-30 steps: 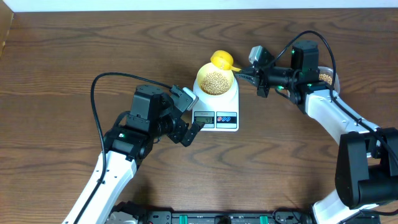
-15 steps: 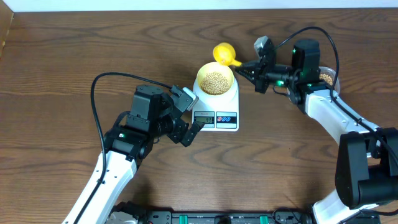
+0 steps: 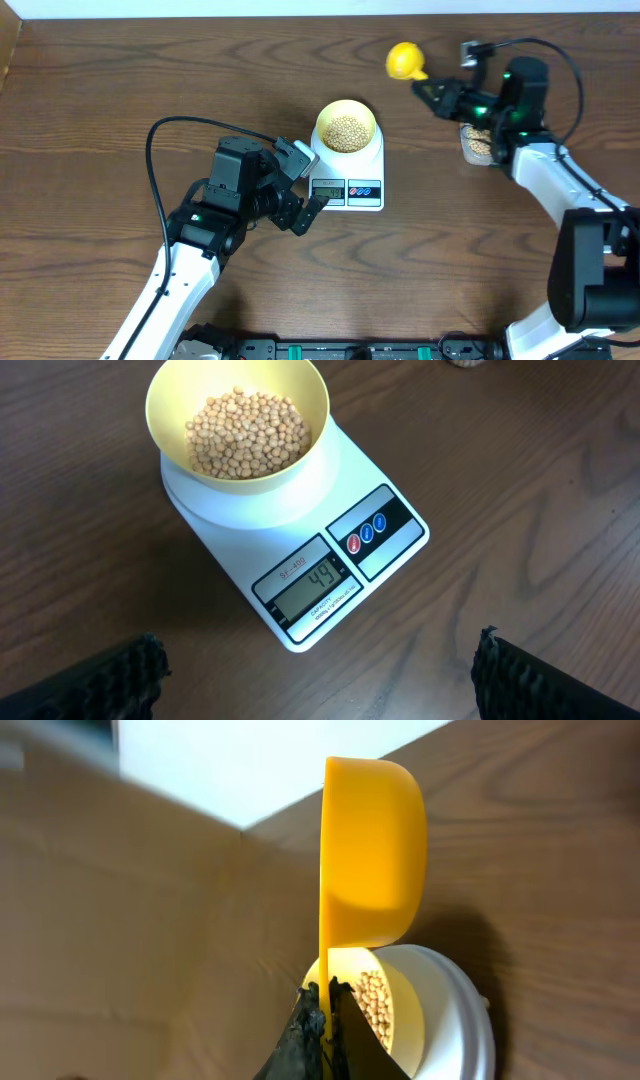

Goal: Scoop item into bowl and weigh 50g on scale
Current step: 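Carry the empty scoop right back to the soybean tub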

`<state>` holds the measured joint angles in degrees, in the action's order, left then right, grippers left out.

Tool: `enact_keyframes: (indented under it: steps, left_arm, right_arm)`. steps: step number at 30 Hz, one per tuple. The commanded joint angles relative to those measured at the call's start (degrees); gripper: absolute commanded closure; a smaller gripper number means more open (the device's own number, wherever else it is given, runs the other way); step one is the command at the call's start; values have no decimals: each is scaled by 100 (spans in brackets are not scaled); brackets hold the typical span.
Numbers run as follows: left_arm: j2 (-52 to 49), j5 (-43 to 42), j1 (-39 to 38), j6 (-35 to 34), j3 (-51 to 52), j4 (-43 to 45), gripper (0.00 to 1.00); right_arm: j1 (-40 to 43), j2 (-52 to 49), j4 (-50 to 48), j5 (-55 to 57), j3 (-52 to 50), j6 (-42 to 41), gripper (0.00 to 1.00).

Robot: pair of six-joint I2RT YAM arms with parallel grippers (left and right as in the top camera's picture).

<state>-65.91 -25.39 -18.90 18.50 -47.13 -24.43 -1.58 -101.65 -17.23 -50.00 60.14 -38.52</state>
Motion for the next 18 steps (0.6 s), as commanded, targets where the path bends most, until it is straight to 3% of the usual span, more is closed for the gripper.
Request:
enact_keyframes:
  steps: [1,11,18]
  left_arm:
    - [-33,-55,17,116,85,-15,0]
    - [-33,-55,17,118,85,-15,0]
    - [-33,-55,17,118,85,-15,0]
  right_arm:
    - [291,-11,-15,-286,7,-992,99]
    - [723,573,258,-264,7,-1185,99]
    - [903,1141,1578,48,7,-887,99]
